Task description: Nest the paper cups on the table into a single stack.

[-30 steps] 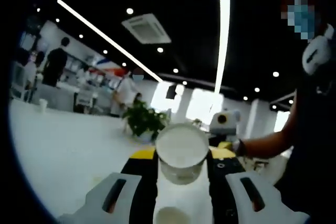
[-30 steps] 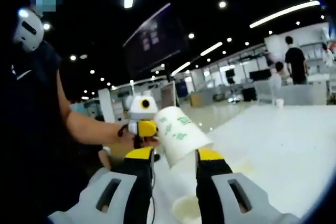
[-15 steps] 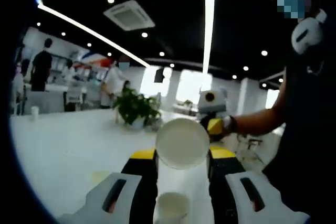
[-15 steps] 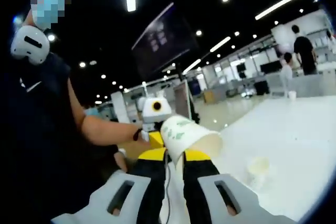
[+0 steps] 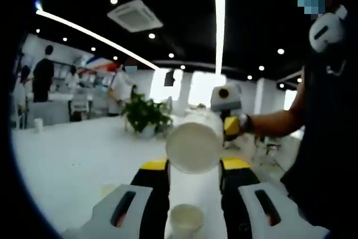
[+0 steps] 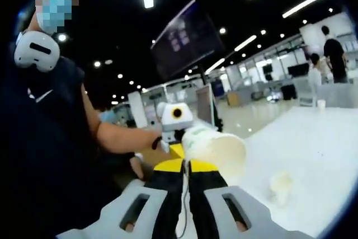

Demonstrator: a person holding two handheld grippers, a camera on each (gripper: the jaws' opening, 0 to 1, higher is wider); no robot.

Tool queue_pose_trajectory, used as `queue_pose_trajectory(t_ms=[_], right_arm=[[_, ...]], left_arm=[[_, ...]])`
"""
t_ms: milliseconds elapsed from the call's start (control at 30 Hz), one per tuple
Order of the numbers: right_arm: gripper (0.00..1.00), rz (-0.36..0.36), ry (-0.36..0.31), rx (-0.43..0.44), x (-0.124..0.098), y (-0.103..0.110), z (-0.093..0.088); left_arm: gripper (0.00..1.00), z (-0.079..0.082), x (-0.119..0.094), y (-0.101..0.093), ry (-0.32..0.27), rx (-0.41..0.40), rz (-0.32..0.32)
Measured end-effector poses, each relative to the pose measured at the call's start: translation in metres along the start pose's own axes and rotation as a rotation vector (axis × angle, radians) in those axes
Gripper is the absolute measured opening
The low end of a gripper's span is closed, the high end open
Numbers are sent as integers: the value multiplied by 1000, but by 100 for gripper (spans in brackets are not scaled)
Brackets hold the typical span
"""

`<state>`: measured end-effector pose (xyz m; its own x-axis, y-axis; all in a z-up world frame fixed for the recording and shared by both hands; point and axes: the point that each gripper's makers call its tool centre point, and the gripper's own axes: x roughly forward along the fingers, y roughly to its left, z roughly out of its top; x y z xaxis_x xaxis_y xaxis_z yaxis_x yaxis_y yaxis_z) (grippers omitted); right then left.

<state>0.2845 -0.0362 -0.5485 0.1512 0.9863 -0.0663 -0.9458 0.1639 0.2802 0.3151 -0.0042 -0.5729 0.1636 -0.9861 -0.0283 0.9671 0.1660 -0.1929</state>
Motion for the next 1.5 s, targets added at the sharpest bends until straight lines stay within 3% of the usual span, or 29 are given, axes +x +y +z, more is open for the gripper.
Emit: queue_pose_trajectory(t_ms=[200, 300, 467, 533, 600, 667, 733, 833, 933, 1033, 1200, 1333, 1500], right_arm=[[0, -9, 39, -43, 3, 2, 8], [0, -23, 62, -55, 1, -1, 11], [0, -37, 117, -67, 0, 1, 18], [0, -47, 143, -88, 0, 1, 22], [0, -56, 168, -108, -1, 1, 26], [0, -70, 200, -121, -1, -1, 28], [0, -90, 249, -132, -2, -4, 28], [0, -106, 318, -155, -3, -8, 24], [0, -125, 398, -175, -2, -12, 22], [0, -143, 468, -198, -3, -15, 18], [0, -148, 652, -261, -4, -16, 6], [0, -181, 800, -262, -8, -20, -2], [0, -174, 936, -291, -5, -19, -8]], left_arm=[[55, 4, -4, 9, 4, 32, 73], [71, -3, -10, 23, 46, 51, 155], [86, -19, -26, 46, 132, 95, 278], [89, -22, -30, 48, 129, 81, 294], [91, -30, -41, 56, 182, 117, 365], [97, -35, -45, 57, 196, 109, 387], [98, -35, -48, 53, 185, 74, 393], [98, -38, -52, 52, 188, 81, 413], [98, -50, -59, 58, 237, 77, 448], [98, -57, -62, 58, 249, 71, 455], [98, -65, -65, 57, 267, 68, 473], [98, -71, -69, 56, 281, 59, 479], [98, -81, -76, 56, 300, 34, 487]])
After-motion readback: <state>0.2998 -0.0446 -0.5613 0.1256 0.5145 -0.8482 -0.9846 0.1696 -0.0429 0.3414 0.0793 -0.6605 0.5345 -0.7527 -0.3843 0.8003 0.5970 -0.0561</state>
